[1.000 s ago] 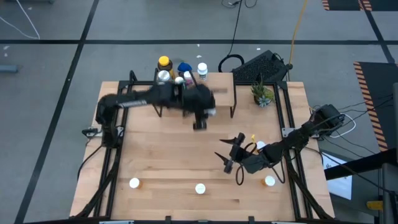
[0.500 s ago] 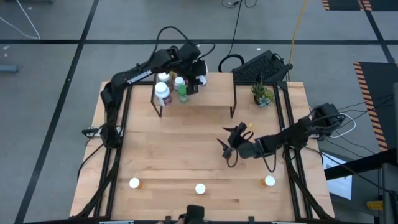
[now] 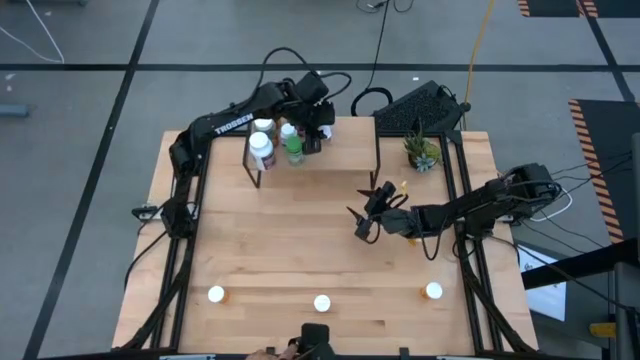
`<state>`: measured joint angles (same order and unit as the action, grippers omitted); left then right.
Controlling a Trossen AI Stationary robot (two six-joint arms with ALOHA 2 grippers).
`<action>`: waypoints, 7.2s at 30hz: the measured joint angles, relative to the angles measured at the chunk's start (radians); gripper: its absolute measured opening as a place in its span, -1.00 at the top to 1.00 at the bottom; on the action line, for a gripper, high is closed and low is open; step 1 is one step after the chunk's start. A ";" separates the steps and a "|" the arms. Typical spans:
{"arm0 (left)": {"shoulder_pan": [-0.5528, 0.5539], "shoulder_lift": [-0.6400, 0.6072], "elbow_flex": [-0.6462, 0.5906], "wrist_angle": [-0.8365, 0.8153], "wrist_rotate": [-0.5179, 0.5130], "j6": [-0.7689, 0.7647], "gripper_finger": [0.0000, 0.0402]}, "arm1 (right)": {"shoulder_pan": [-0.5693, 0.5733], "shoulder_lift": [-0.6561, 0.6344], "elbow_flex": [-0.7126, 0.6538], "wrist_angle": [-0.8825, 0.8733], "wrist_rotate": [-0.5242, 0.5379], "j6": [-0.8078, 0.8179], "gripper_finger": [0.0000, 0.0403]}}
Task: Pick and place medicine bottles onto shelf by color
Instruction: Put the bottom center white medicine bottle on the shelf, aligned with the white small medicine bottle, then put the bottom middle orange pill bottle on the shelf, aligned with the other white small medicine bottles
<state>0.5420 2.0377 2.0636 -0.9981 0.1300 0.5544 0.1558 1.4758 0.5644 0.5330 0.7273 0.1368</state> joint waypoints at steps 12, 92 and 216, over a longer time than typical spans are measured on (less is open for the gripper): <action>0.005 0.000 0.000 0.005 0.001 -0.057 0.00 | -0.006 -0.062 0.000 -0.013 0.000 -0.015 -0.37; -0.783 -0.224 -0.213 -0.118 -0.153 -0.636 -0.09 | 0.189 -0.015 0.001 0.197 -0.414 0.061 -0.37; -0.210 -0.137 -0.211 0.134 -0.280 -0.532 -0.12 | 0.256 -0.015 0.000 -0.052 -0.199 0.245 -0.37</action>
<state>0.3325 1.9009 1.8523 -0.8642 -0.1497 0.0222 0.4118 1.4611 0.5648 0.4811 0.5282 0.3813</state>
